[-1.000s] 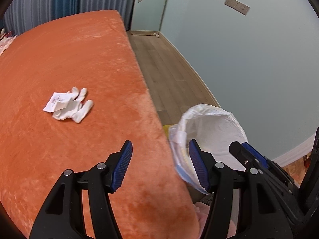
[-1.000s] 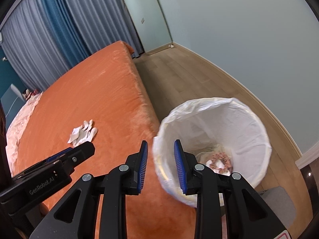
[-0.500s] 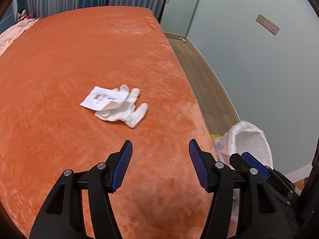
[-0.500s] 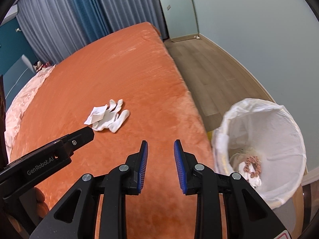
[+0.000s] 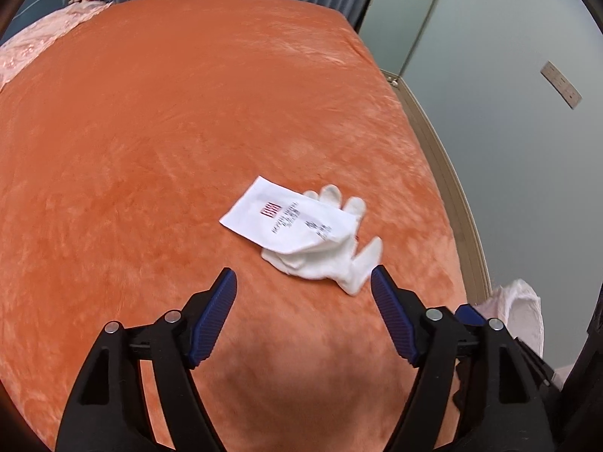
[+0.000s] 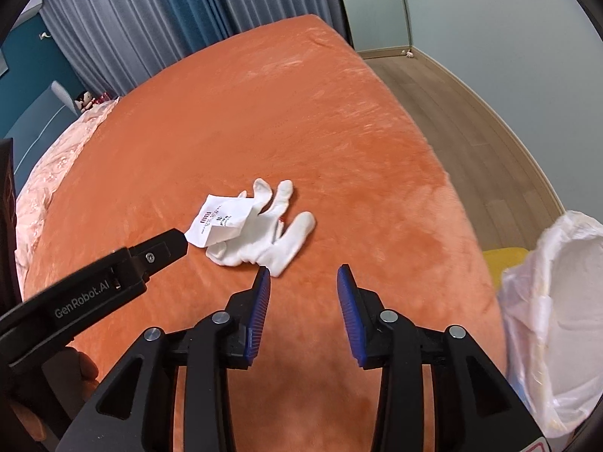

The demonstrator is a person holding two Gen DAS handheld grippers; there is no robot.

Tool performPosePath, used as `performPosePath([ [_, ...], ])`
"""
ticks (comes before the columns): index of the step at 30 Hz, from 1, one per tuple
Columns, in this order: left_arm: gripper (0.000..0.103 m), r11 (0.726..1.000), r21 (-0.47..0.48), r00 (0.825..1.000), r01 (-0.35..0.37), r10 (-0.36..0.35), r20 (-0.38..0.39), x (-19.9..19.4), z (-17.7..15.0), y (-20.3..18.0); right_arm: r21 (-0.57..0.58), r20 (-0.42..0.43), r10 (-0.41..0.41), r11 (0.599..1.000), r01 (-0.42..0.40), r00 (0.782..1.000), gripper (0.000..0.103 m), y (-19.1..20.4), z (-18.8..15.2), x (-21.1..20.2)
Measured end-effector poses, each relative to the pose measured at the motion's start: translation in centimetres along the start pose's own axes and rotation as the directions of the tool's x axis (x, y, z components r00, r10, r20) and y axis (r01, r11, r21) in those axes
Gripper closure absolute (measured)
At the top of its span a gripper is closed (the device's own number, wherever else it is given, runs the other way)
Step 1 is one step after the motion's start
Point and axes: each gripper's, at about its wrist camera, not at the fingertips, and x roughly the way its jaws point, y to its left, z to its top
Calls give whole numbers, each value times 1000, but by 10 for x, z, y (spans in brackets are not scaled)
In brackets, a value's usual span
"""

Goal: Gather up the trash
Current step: 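Move both open tools back over the white gloves and packet on the bed, then grasp the white hotel packet with the left tool while the right tool grasps a white glove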

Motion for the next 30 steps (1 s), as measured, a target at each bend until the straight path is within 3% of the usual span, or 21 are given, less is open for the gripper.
performPosePath([
  [7, 29, 999, -40, 999, 21, -23, -43, 41, 25, 12, 18, -51, 10, 1000, -9, 999, 66, 11, 17, 58],
  [15, 31, 992, -120, 992, 34, -48, -117, 87, 28, 23, 54, -107, 12, 999, -6, 994, 66, 12, 16, 107],
  [18, 51, 990, -124, 987, 60, -77, -143, 95, 22, 24, 14, -83, -3, 1000, 4, 997, 77, 19, 13, 105],
  [20, 66, 991, -115, 988, 64, -79, -133, 95, 17, 22, 4, -86, 16, 1000, -16, 996, 92, 22, 9, 103],
  [23, 81, 994, -85, 991, 63, -72, -110, 87, 13, 17, -7, -93, 35, 999, -35, 995, 99, 26, 3, 98],
  [30, 85, 996, -65, 995, 58, -64, -81, 53, 2, 7, 25, -93, 66, 998, -64, 994, 99, 13, -19, 66],
])
